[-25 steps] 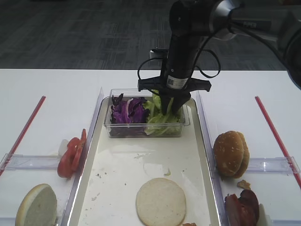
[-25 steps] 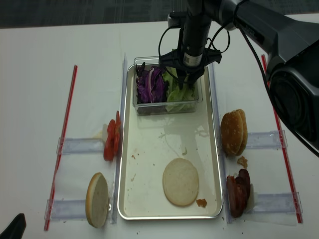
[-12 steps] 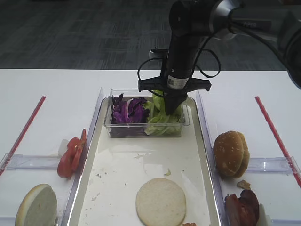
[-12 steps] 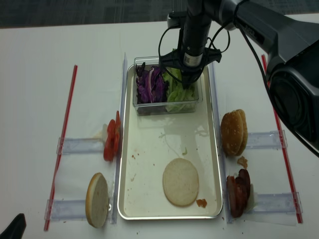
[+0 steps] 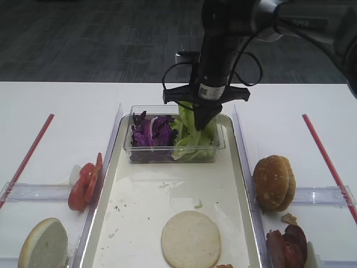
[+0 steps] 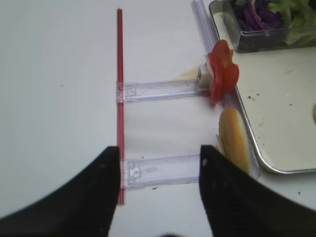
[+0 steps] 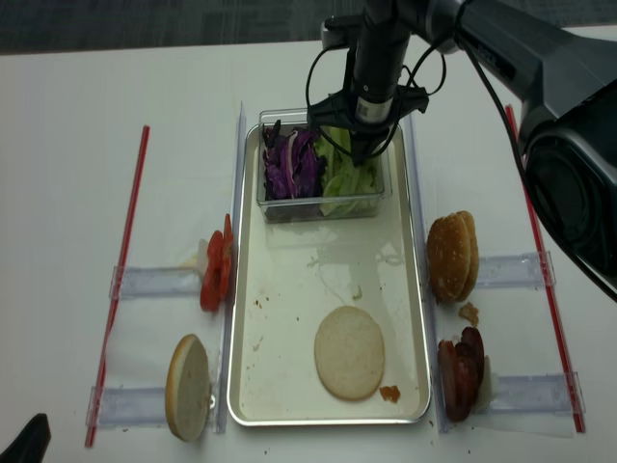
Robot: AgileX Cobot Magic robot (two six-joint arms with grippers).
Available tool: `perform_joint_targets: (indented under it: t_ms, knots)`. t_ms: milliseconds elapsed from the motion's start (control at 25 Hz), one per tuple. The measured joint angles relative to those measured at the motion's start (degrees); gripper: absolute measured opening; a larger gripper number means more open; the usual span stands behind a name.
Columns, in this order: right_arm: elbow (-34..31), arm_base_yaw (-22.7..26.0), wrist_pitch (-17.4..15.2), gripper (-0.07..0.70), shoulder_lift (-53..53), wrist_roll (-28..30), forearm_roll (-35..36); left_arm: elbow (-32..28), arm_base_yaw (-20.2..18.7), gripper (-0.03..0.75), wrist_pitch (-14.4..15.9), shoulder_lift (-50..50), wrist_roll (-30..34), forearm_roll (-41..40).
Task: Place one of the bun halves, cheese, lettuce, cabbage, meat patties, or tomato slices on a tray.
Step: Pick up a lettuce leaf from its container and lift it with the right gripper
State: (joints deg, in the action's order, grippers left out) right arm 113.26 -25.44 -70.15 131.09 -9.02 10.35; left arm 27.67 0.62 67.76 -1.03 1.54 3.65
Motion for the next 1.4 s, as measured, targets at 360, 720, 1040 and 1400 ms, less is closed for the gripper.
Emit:
perform_joint_targets:
  t_ms: [360, 720, 1040, 1400]
  knots:
    - [3.4, 0.0, -0.2, 0.037, -0.7, 0.6, 0.1, 0.0, 0.0, 0.349, 0.0, 0.0, 0.0, 0.0]
    - [3.5, 0.0, -0.4, 0.036, -4.4, 0.7, 0.2, 0.0, 0.0, 0.349, 0.0, 0.0, 0.0, 0.0]
    - [3.5, 0.0, -0.7, 0.036, -5.0, 1.0, 1.5, 0.0, 0.0, 0.349, 0.0, 0.0, 0.0, 0.0]
    - [-2.0, -1.1, -0.7, 0.036, -9.7, 3.8, 1.4, 0.0, 0.0, 0.349, 0.0, 0.0, 0.0, 0.0]
